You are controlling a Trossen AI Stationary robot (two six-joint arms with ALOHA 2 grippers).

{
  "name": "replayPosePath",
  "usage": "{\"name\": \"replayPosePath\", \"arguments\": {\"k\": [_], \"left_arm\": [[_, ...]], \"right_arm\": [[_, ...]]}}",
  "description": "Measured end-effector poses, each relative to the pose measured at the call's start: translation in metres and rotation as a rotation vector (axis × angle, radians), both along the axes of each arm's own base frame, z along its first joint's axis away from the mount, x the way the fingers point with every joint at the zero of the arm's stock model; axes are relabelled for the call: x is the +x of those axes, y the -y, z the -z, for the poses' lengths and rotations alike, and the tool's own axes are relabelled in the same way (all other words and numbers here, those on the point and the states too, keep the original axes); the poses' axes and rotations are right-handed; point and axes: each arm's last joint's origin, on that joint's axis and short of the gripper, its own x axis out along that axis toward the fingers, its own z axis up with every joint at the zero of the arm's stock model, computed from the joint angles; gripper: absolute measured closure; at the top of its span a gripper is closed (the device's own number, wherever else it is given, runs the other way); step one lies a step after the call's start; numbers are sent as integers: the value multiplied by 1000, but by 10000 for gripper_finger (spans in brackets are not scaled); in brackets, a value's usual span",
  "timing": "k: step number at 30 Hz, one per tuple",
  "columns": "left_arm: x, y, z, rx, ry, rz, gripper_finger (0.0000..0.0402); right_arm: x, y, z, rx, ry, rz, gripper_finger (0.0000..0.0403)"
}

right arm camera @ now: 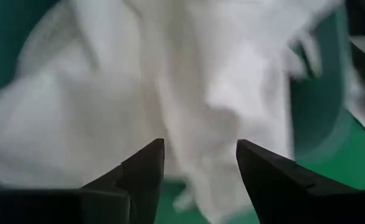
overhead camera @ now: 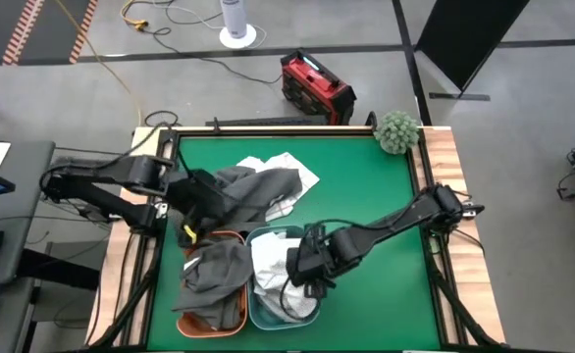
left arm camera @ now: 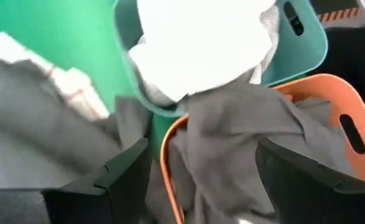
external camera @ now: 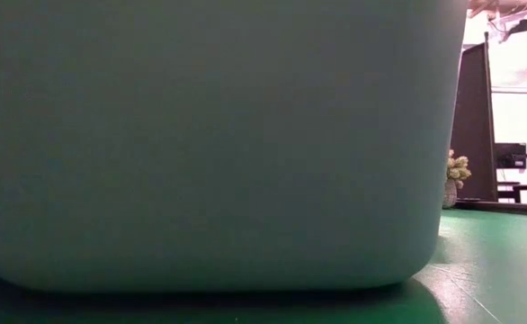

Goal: Sort towels by color in basket
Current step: Put the white towel into the green bin

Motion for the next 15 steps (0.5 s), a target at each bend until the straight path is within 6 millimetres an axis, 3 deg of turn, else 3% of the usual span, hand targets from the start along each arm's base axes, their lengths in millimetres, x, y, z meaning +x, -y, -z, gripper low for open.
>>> {"name": "replayPosePath", "arguments": {"k": [4,7,15], "left_arm": [[10,11,13,39,75,34,127],[15,18,18,76,131,28,127],[15,28,21,171,167,-17,127]], "right_arm": [[17,-14,19,55,176,-69,173],[30,-13,35,70,249,-76,182],[49,2,99,37,89,-11,204]]}}
